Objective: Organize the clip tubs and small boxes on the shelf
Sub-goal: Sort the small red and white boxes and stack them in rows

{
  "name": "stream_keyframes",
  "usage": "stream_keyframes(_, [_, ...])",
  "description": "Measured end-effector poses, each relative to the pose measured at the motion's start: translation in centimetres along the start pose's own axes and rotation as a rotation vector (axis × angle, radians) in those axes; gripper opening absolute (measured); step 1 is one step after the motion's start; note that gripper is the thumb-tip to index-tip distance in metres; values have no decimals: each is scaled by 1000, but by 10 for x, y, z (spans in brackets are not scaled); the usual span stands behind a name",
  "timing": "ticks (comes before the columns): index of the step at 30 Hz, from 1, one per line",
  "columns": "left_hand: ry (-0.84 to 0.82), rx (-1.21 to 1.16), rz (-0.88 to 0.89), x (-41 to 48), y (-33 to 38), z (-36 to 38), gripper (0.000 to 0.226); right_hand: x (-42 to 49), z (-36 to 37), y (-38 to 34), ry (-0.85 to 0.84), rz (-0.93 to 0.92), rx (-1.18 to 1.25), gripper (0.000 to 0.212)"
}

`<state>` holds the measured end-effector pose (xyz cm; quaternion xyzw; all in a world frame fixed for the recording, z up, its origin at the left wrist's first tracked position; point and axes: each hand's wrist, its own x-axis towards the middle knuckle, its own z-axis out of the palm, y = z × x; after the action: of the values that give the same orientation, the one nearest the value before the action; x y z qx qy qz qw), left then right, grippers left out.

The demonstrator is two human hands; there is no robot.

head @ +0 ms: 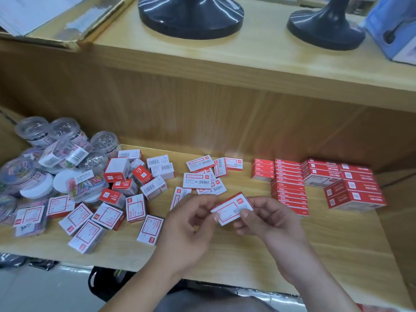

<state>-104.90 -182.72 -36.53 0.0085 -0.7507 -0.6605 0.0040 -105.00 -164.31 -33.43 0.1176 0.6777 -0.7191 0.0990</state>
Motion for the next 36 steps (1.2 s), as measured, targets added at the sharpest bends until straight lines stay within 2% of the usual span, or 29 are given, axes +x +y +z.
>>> stream_keyframes(4, [-176,82,68,10,4,-12,27,5,-8,-3,-26,-265,-355,48])
stream_keyframes(7, [-243,150,137,16,8,-18,27,12,-13,-4,-99,-459,-737,32])
stream_keyframes(10, [-236,157,135,22,8,-17,25,15,-15,-12,-91,-484,-960,26])
stream_keyframes(14, [-217,162,70,32,4,-11,25,20,-15,-29,-91,-373,-1166,25])
stream_keyframes(16, [-196,107,4,37,10,-6,26,27,-19,-34,-98,-319,-1093,17])
stream_keyframes(19, [-160,-19,-91,45,20,-1,26,32,-26,-41,-120,-176,-713,13])
stream_keyframes(21, [-146,-53,-87,47,20,0,25,31,-30,-45,-116,-133,-598,13])
stream_keyframes(25, [-189,-2,-56,43,17,3,18,30,-35,-42,-97,-151,-595,17])
stream_keyframes(30, [-181,66,44,48,18,16,26,30,-39,-43,-113,-232,-620,22])
stream_keyframes(33, [-219,254,181,57,18,19,14,33,-48,-40,-57,-240,-560,27])
stream_keyframes(36, [-231,510,269,72,9,26,10,38,-65,-36,86,-328,-613,30])
